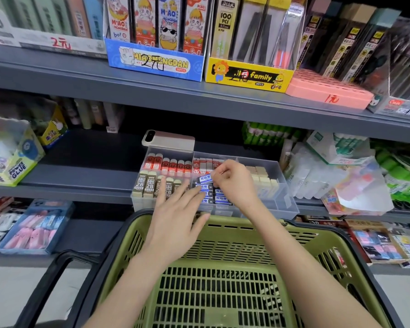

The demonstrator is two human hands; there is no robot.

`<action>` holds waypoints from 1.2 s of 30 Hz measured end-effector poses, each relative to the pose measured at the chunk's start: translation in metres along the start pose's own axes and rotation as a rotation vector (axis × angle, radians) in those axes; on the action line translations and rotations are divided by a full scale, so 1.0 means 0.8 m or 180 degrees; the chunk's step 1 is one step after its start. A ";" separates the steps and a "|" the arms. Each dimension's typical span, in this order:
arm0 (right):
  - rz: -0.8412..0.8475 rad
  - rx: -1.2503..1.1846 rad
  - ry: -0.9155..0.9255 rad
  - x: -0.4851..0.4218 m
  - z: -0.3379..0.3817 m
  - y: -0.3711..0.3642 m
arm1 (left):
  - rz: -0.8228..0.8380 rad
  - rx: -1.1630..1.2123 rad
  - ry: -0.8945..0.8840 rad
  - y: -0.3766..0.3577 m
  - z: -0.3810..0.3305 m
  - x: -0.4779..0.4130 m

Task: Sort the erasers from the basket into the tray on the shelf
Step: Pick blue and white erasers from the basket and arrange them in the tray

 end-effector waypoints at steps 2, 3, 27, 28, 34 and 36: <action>0.0035 0.0488 0.0143 -0.001 0.005 -0.006 | 0.0005 -0.0012 0.0000 -0.001 0.001 0.000; 0.0025 0.0679 0.0218 -0.001 0.008 -0.008 | 0.0003 -0.0014 -0.0001 0.000 0.000 0.000; 0.3641 0.0922 -0.0980 0.299 -0.184 -0.046 | 0.0947 0.1084 -0.0319 -0.042 -0.087 0.123; 0.3778 0.1052 -0.1010 0.313 -0.196 -0.054 | 0.1579 0.1088 -0.0264 -0.070 -0.093 0.143; 0.3725 0.2048 -0.0600 0.354 -0.224 -0.073 | 0.3589 0.0863 -0.0374 -0.174 -0.108 0.237; 0.3716 0.2246 -0.0646 0.362 -0.232 -0.075 | 0.3792 0.0661 -0.0328 -0.197 -0.103 0.258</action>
Point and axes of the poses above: each hand's wrist, its own x-axis away from the middle knuckle, its own y-axis out of the back of the hand, z = x × y, the point moved 7 cm from there along -x, towards the middle knuckle, and after that the axes turned 9 degrees about y, right-handed, at the moved point
